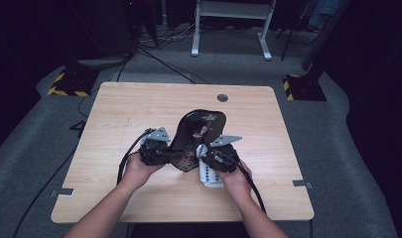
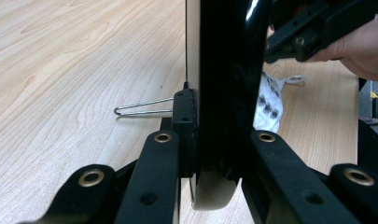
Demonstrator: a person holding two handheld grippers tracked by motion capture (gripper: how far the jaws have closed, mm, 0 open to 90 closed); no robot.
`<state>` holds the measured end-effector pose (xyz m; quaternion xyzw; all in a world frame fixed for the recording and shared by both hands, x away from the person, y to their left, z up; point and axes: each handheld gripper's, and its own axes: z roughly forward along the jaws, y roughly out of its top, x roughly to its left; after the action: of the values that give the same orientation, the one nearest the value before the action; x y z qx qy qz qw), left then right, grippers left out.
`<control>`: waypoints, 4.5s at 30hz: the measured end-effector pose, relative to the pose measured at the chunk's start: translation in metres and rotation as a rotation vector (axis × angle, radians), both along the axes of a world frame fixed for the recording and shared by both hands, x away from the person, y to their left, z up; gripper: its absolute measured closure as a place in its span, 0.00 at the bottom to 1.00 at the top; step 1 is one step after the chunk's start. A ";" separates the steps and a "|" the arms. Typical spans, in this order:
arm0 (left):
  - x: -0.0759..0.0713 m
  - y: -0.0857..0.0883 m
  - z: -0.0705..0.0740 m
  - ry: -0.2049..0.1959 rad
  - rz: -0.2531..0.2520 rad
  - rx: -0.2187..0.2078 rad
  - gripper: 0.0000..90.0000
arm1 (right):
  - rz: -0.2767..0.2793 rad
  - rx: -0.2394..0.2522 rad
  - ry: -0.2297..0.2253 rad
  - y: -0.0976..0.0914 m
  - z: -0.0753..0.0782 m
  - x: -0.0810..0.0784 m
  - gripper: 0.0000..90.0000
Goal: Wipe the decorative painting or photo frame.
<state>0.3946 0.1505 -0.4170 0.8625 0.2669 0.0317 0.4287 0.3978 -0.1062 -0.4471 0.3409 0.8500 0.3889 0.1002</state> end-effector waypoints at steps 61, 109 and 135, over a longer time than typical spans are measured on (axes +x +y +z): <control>0.003 0.001 -0.002 0.025 0.016 -0.026 0.89 | -0.067 -0.030 0.066 -0.019 -0.031 0.013 0.86; 0.002 0.000 -0.002 0.014 0.024 -0.023 0.89 | -0.101 0.053 0.059 -0.049 -0.016 0.008 0.86; 0.000 0.001 -0.002 0.018 -0.024 -0.023 0.89 | -0.085 0.168 -0.117 -0.076 0.104 -0.010 0.86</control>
<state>0.3948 0.1518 -0.4188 0.8610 0.2607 0.0157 0.4364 0.3879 -0.1825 -0.3427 0.3605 0.7919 0.4736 0.1370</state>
